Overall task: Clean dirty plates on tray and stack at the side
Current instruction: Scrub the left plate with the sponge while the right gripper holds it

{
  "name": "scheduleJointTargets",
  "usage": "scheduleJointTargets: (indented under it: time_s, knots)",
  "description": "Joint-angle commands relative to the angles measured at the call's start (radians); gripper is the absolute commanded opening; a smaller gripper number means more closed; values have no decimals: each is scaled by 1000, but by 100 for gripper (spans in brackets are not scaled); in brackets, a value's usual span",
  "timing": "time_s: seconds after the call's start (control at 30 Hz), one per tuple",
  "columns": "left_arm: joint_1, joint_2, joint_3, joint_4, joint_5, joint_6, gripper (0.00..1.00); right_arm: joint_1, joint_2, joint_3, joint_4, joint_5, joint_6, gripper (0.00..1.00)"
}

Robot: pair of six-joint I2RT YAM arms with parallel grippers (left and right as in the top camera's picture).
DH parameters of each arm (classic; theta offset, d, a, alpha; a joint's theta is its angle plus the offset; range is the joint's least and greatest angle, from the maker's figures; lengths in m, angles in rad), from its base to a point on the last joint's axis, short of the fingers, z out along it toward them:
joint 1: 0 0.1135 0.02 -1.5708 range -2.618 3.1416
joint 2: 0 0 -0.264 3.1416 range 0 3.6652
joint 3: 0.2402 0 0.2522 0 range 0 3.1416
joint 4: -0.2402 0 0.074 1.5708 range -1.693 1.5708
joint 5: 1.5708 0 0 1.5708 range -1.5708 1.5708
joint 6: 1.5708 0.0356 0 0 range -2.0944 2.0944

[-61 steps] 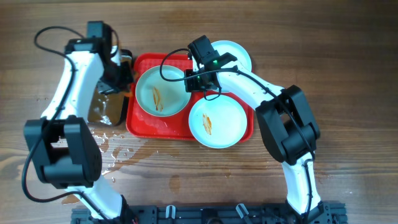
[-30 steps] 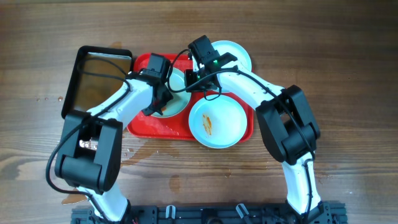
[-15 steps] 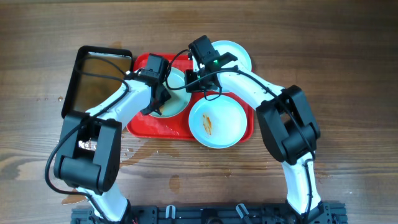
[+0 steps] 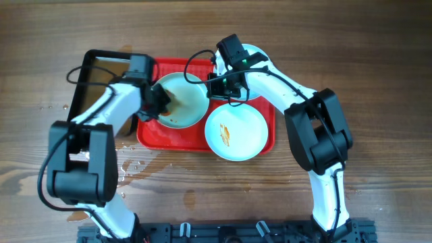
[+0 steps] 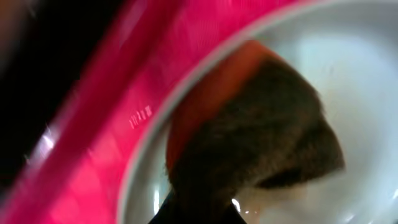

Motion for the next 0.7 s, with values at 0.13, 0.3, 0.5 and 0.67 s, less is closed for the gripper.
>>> scheduleJointTargets:
  time_s: [0.13,0.3,0.5,0.67]
  knots:
    - [-31,39,-35,20,96,183,4,-2,39,-4,-7,-45,-8,4]
    - [-66,39,-43,26,91,179,4,-1,39,-4,-7,-114,-27,5]
    - [-46,39,-43,46,91,148,4,31,52,-4,4,-48,33,31]
    - [-46,39,-43,50,69,148,4,43,74,-4,20,-33,77,4]
